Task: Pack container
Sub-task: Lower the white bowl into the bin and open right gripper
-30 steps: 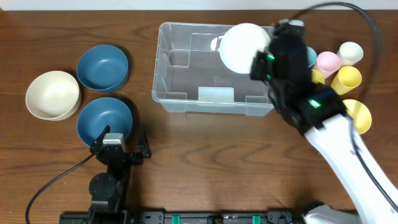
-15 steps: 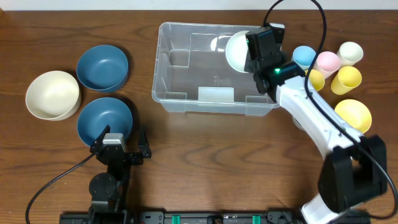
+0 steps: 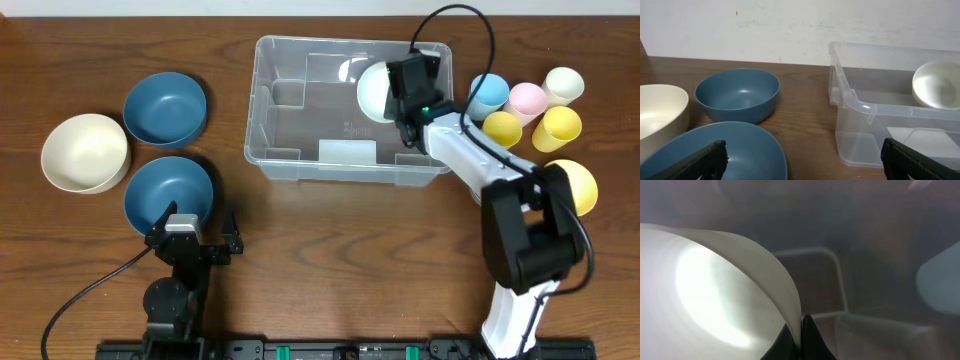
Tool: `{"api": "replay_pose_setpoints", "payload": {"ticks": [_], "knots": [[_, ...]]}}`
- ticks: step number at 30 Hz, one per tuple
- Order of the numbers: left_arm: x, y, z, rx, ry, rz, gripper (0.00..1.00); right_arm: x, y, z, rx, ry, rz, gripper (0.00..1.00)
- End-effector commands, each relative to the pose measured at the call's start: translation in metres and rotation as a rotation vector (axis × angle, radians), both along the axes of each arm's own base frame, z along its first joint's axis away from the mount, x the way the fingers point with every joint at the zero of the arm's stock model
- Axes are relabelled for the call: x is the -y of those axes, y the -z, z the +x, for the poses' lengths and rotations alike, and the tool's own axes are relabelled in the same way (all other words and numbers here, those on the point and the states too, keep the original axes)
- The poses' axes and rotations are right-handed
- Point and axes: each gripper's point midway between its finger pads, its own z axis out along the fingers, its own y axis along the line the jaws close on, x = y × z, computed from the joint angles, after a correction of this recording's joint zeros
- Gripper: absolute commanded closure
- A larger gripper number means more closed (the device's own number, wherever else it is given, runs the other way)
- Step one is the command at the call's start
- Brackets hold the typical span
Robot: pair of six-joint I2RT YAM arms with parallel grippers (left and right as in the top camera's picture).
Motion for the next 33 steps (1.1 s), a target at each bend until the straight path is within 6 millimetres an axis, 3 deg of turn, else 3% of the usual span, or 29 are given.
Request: {"api": "replay_pose_setpoints", "payload": {"ticks": [1, 6, 10, 13, 20, 23, 26, 30, 33], "knots": [[-0.003, 0.017, -0.001, -0.05, -0.014, -0.001, 0.02, 0.001, 0.013, 0.001, -0.02, 0.0, -0.015, 0.99], [-0.003, 0.017, -0.001, -0.05, -0.014, -0.001, 0.02, 0.002, 0.018, 0.001, -0.027, 0.002, -0.02, 0.98], [-0.003, 0.017, -0.001, -0.05, -0.014, -0.001, 0.02, 0.002, 0.018, 0.001, -0.026, -0.002, -0.022, 0.73], [-0.003, 0.017, -0.001, -0.05, -0.014, -0.001, 0.02, -0.001, 0.018, 0.0, -0.03, -0.018, -0.032, 0.62], [-0.003, 0.017, -0.001, -0.05, -0.014, -0.001, 0.02, -0.013, -0.005, 0.0, 0.003, -0.062, -0.038, 0.57], [-0.003, 0.017, -0.001, -0.05, -0.014, -0.001, 0.02, -0.021, -0.035, -0.001, 0.04, -0.082, -0.023, 0.55], [-0.003, 0.017, -0.001, -0.05, -0.014, -0.001, 0.02, -0.031, -0.077, -0.006, 0.083, -0.116, 0.0, 0.51], [-0.003, 0.017, -0.001, -0.05, -0.014, -0.001, 0.02, -0.04, -0.145, -0.027, 0.132, -0.171, 0.072, 0.36], [-0.003, 0.017, -0.001, -0.05, -0.014, -0.001, 0.02, -0.031, -0.189, -0.05, 0.158, -0.157, 0.132, 0.26]]}}
